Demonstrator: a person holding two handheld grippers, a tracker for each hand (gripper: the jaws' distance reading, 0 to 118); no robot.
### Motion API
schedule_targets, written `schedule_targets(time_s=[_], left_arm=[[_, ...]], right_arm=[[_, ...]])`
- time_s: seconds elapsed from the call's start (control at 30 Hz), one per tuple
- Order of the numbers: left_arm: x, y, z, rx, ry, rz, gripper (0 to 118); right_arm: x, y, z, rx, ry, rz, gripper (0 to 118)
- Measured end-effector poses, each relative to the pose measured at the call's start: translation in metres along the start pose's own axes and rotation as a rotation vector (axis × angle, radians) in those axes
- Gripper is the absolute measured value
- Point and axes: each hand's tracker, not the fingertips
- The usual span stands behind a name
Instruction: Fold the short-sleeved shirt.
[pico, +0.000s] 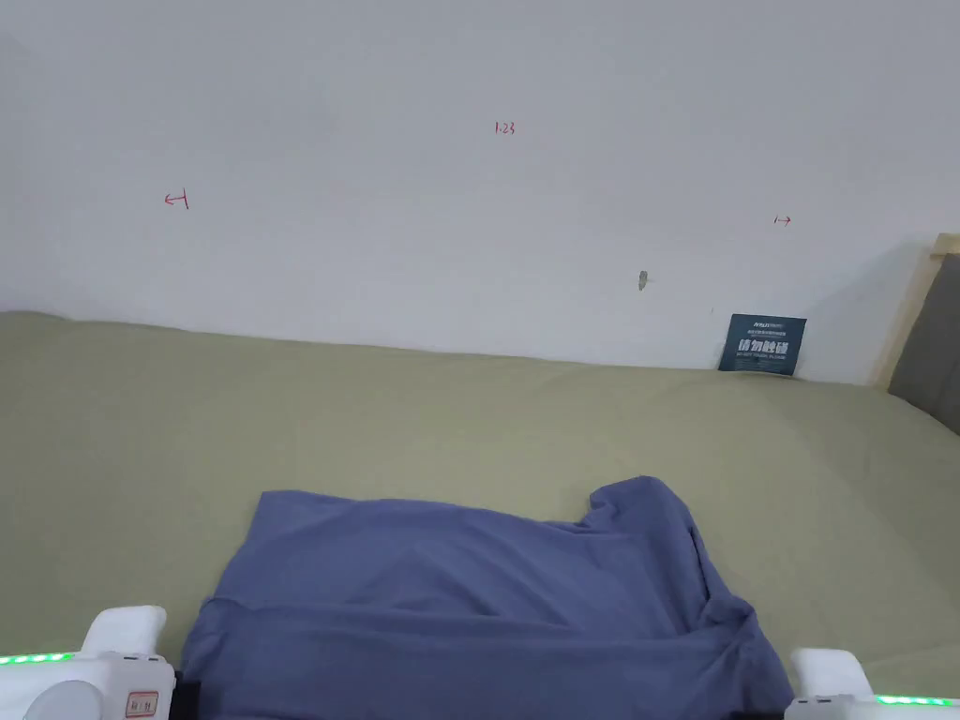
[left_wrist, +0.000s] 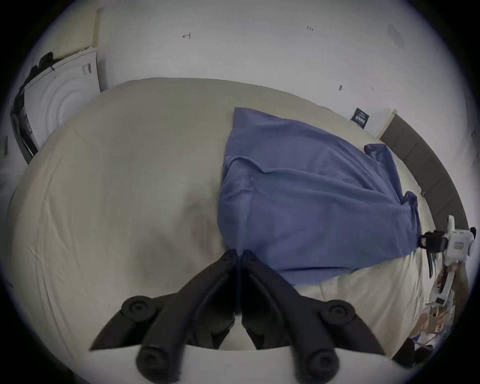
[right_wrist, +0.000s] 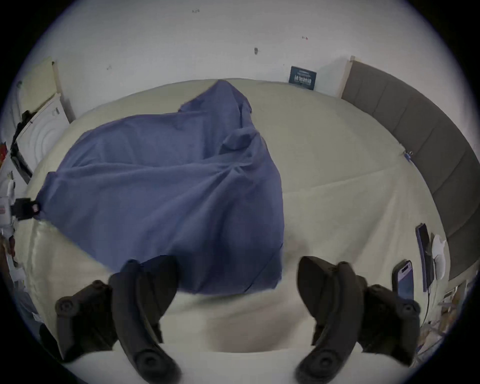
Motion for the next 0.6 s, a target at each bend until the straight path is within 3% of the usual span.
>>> schedule_targets(time_s=[0.13, 0.17, 0.27, 0.3, 0.37, 0.5, 0.6], left_arm=[[0.002, 0.002, 0.0, 0.004, -0.013, 0.0, 3], [0.003, 0.002, 0.0, 0.008, -0.015, 0.013, 3], [0.003, 0.006, -0.001, 0.003, -0.024, 0.026, 3], [0.005, 0.008, 0.001, 0.002, -0.025, 0.012, 3], [0.011, 0.01, 0.009, 0.009, -0.021, -0.038, 3], [0.009, 0.016, 0.027, 0.032, -0.008, -0.078, 3], [0.003, 0.018, 0.044, 0.04, -0.023, -0.076, 3]], right_arm=[[0.001, 0.007, -0.023, -0.024, 0.027, -0.029, 94], [0.001, 0.007, -0.025, -0.04, 0.048, -0.021, 85], [-0.006, 0.009, -0.016, -0.039, 0.043, -0.005, 47], [-0.007, 0.011, -0.012, -0.037, 0.07, 0.004, 11], [-0.018, 0.012, 0.001, -0.006, 0.005, 0.02, 9], [-0.026, 0.013, 0.03, 0.006, 0.025, 0.044, 9], [-0.016, 0.011, 0.047, 0.038, 0.065, 0.013, 9]])
